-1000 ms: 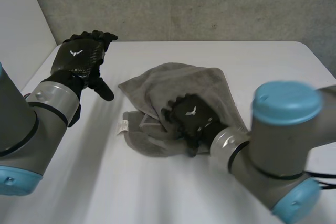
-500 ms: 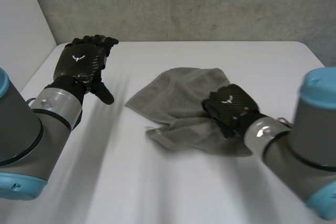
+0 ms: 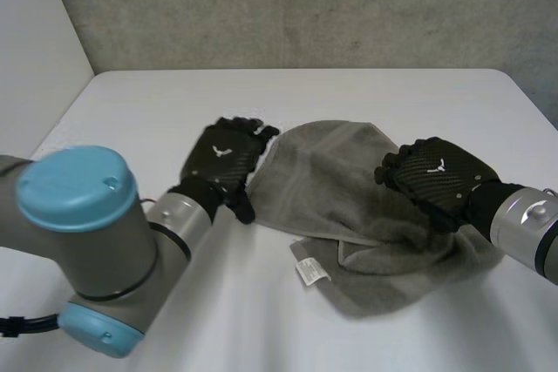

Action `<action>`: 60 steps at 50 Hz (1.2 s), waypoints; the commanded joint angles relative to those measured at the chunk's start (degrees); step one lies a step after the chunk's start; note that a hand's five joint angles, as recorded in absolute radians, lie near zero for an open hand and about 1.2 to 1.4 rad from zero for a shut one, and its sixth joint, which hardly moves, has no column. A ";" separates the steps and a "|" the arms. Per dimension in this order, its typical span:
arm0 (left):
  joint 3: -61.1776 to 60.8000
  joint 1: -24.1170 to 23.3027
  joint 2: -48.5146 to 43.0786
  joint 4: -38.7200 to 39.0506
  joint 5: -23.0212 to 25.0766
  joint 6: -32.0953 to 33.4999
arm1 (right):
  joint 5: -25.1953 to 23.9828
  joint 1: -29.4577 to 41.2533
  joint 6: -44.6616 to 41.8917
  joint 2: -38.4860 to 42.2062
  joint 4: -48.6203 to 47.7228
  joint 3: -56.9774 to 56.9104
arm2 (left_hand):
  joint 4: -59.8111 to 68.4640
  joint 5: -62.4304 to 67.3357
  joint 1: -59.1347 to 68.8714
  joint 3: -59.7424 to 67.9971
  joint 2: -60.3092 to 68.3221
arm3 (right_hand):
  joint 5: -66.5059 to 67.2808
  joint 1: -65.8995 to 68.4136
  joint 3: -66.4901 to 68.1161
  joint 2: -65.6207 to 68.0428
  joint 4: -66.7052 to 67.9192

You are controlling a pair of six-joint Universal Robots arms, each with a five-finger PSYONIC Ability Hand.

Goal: Fold the towel.

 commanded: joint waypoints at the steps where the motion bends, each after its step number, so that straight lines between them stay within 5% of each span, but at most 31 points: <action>1: 1.38 -1.53 -3.49 0.94 -0.12 5.12 | 0.37 4.21 5.03 -2.71 -5.05 6.70 | 1.93 1.99 1.84 1.93 1.84 | -0.42 -3.17 -3.21 -3.62 -2.58; 7: 3.22 -2.06 -6.12 1.12 -0.12 5.74 | 1.16 8.63 5.12 -1.83 -7.07 9.79 | 2.10 2.15 2.01 2.10 2.01 | 0.09 -2.67 -2.70 -3.12 -2.07; 14: 5.16 -3.19 -9.81 1.03 0.15 6.00 | 9.06 12.57 5.12 2.20 -9.44 11.46 | 5.29 5.35 5.20 5.29 5.20 | 0.42 -2.33 -2.36 -2.78 -1.74; 29: 10.96 -5.39 -15.79 0.50 0.06 5.83 | 10.47 15.66 5.03 3.70 -13.31 14.54 | 6.81 6.86 6.72 6.81 6.72 | 3.79 1.03 1.00 0.58 1.63; 41: 14.13 -6.54 -19.66 0.50 0.15 5.74 | 11.53 15.04 3.98 5.64 -12.88 14.01 | 6.98 7.03 6.89 6.98 6.89 | 62.19 59.44 59.41 58.99 60.03; 60: 20.27 -9.53 -23.96 0.59 0.15 3.11 | 8.20 10.83 -3.49 2.12 -3.47 13.48 | 13.87 13.93 13.78 13.87 13.78 | 62.26 59.51 59.48 59.06 60.10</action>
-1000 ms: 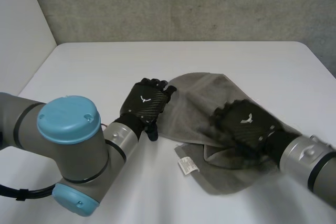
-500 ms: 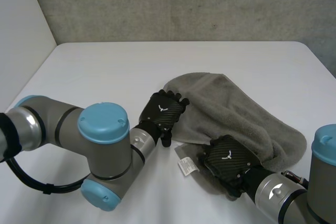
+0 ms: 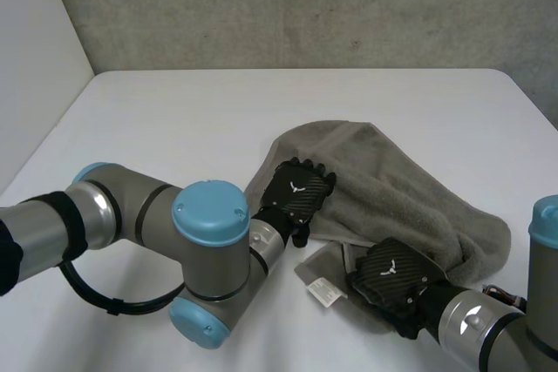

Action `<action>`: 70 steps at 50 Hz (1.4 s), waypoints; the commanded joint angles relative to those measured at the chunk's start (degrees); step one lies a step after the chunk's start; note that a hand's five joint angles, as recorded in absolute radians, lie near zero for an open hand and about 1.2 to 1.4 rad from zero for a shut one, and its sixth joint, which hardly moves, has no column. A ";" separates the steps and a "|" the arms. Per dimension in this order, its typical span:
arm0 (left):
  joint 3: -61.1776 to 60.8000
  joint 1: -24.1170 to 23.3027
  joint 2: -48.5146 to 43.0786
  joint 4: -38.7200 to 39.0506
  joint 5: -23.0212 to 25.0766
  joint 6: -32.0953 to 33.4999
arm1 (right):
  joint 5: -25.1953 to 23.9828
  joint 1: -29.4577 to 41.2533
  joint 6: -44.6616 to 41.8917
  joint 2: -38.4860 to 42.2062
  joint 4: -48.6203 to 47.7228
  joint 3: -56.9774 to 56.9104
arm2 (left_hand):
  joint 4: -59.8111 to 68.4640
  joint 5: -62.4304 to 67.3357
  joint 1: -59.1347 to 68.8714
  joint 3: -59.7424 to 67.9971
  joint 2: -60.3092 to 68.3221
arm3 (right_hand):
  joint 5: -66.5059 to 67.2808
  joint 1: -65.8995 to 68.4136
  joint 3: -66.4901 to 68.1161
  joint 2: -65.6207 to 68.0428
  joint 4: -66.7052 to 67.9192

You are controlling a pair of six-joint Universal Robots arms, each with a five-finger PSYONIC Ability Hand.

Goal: Fold the towel.

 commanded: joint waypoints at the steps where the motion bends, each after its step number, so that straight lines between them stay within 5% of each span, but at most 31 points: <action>1: 1.53 -0.49 -0.79 0.05 0.06 -2.03 | -2.11 -1.96 -0.64 -1.17 0.81 0.07 | 5.20 5.12 5.17 5.15 5.15 | 3.43 4.13 3.44 4.38 3.63; 17: 5.39 -1.63 -4.04 -0.21 2.08 -3.96 | -3.52 -4.42 -0.46 -1.87 0.72 -0.02 | 6.71 6.63 6.68 6.66 6.66 | 3.43 4.13 3.44 4.38 3.63; 47: 10.49 -1.72 -9.14 -0.04 2.08 -3.61 | -4.67 -5.74 -0.55 -1.96 0.46 0.07 | 31.10 31.02 31.07 31.06 31.06 | 3.43 4.13 3.44 4.38 3.63; 63: 11.19 -1.54 -9.75 0.23 -2.40 -3.35 | -4.67 -5.83 -0.55 -1.96 0.28 0.16 | 47.74 47.66 47.72 47.70 47.70 | 3.43 4.13 3.44 4.38 3.63; 70: 11.11 -1.45 -10.02 0.31 -2.49 -3.26 | -4.67 -5.83 -0.55 -1.87 0.28 0.24 | 41.53 41.45 41.50 41.48 41.48 | 3.43 4.13 3.44 4.38 3.63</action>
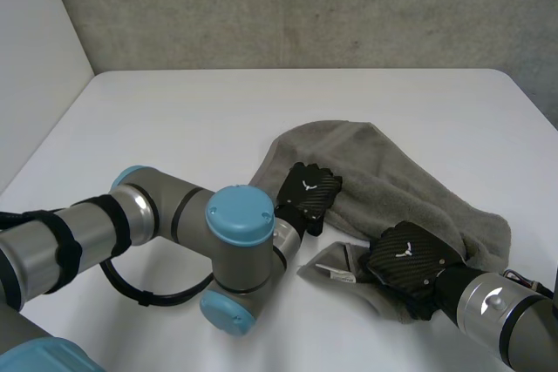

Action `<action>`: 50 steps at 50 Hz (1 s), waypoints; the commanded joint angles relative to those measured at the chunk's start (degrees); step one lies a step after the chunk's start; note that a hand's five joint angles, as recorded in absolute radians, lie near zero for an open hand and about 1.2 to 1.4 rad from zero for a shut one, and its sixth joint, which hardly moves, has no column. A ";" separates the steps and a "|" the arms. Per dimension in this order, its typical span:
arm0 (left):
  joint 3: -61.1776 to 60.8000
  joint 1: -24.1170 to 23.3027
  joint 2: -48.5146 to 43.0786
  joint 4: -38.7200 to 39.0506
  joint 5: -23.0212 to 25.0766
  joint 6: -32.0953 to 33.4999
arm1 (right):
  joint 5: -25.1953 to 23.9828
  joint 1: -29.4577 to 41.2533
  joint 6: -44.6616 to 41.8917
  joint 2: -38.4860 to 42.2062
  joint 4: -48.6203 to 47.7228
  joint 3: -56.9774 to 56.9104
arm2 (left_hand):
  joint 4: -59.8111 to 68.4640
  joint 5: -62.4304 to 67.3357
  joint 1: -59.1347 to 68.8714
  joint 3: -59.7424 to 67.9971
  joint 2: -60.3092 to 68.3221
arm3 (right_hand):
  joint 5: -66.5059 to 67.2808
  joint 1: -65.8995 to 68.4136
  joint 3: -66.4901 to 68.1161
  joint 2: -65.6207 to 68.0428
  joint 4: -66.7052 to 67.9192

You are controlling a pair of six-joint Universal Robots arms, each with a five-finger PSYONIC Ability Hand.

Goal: Fold the towel.

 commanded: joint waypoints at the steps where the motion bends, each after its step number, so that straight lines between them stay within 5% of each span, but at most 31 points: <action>1: -0.07 0.08 -0.32 0.11 -0.26 0.18 | 0.00 0.00 0.00 0.04 -0.01 -0.01 | 1.45 1.56 1.48 1.45 1.43 | 3.16 4.11 3.44 4.38 3.64; 9: -0.07 0.08 -0.67 0.11 -0.09 0.27 | 0.09 0.00 0.09 -0.05 -0.01 -0.01 | 1.08 1.20 1.12 1.08 1.07 | 3.16 4.11 3.44 4.38 3.64; 11: -0.07 0.08 -0.67 0.11 0.09 0.62 | 0.09 0.00 0.09 -0.05 -0.01 -0.01 | 6.14 6.25 6.17 6.14 6.12 | 3.16 4.11 3.44 4.38 3.64; 12: 0.02 0.08 -0.67 0.11 0.09 1.23 | 0.09 0.00 0.09 -0.05 -0.01 -0.01 | 21.27 21.39 21.31 21.27 21.26 | 3.16 4.11 3.44 4.38 3.64; 25: -2.17 2.17 9.85 -0.07 -5.44 9.06 | -1.58 -2.20 1.94 -6.55 -0.53 -3.26 | 21.42 21.54 21.46 21.42 21.41 | 3.16 4.11 3.44 4.38 3.64; 33: -7.79 9.82 23.82 0.02 -7.56 8.62 | -6.24 -7.74 13.89 -13.14 0.96 -13.28 | 21.42 21.54 21.46 21.42 21.41 | 3.16 4.11 3.44 4.38 3.64; 43: -18.59 13.51 42.28 0.29 -6.94 2.65 | -9.40 -11.95 39.53 -16.22 1.57 -26.63 | 21.42 21.54 21.46 21.42 21.41 | 3.16 4.11 3.44 4.38 3.64; 50: -26.87 16.95 49.86 0.20 -5.71 0.44 | -11.87 -12.83 38.59 -15.78 6.15 -25.50 | 21.42 21.54 21.46 21.42 21.41 | 2.55 3.50 2.83 3.76 3.03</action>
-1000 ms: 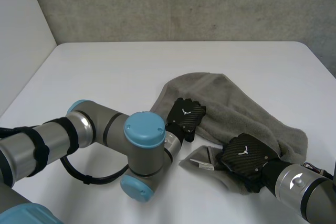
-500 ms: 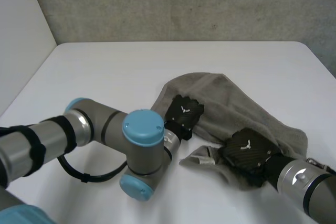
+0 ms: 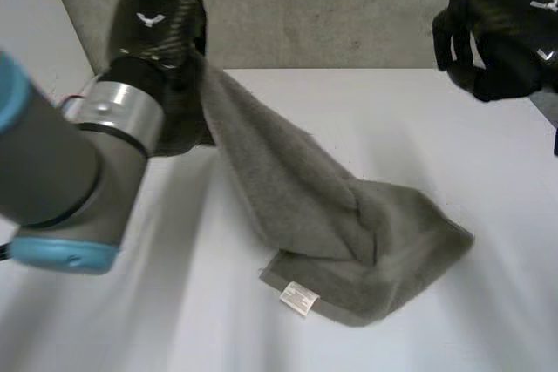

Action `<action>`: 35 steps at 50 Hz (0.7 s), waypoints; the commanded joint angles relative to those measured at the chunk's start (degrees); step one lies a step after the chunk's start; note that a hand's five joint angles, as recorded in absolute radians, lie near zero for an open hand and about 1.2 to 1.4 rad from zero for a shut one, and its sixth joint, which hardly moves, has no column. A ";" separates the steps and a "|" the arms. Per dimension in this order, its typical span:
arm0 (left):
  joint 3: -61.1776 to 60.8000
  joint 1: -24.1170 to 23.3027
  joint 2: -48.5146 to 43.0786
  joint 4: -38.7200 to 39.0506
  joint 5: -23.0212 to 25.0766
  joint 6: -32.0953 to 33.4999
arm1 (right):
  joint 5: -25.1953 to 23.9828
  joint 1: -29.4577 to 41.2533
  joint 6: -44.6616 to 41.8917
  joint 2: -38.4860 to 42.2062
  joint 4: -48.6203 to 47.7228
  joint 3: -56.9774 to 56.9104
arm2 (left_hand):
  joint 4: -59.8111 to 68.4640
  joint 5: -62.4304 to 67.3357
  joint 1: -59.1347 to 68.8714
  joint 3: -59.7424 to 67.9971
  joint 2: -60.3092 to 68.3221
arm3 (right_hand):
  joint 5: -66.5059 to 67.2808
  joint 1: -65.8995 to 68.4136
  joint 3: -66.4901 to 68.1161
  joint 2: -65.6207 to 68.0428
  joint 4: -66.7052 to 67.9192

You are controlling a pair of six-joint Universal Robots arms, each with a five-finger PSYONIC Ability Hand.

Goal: Fold the towel.

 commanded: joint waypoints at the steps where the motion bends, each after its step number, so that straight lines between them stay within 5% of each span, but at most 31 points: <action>1: -9.65 3.23 7.82 -0.03 2.18 -1.99 | -2.78 -0.85 -1.24 0.75 5.17 2.71 | 10.22 11.34 13.14 10.33 10.32 | -7.95 -7.34 -6.83 -7.02 -6.63; 6: -14.94 4.82 9.68 0.24 5.18 -2.17 | -2.09 1.07 -7.04 0.66 5.62 9.92 | 10.22 11.34 13.14 10.33 10.32 | -33.24 -32.63 -32.11 -32.30 -31.91; 18: -14.69 7.19 10.20 0.24 5.71 -2.34 | 1.17 15.32 -10.57 2.33 5.09 20.75 | 10.22 11.34 13.14 10.33 10.32 | -46.74 -46.13 -45.62 -45.80 -45.42; 26: -13.72 7.19 10.20 1.90 5.62 -2.52 | 6.36 20.24 -11.54 12.09 -4.05 24.35 | 10.22 11.34 13.14 10.33 10.32 | -54.81 -54.20 -53.69 -53.88 -53.49; 35: -13.80 7.46 9.77 3.84 5.45 -2.61 | 9.16 20.33 -27.07 19.81 -9.32 26.20 | 10.22 11.34 13.14 10.33 10.32 | -54.82 -54.21 -53.69 -53.88 -53.49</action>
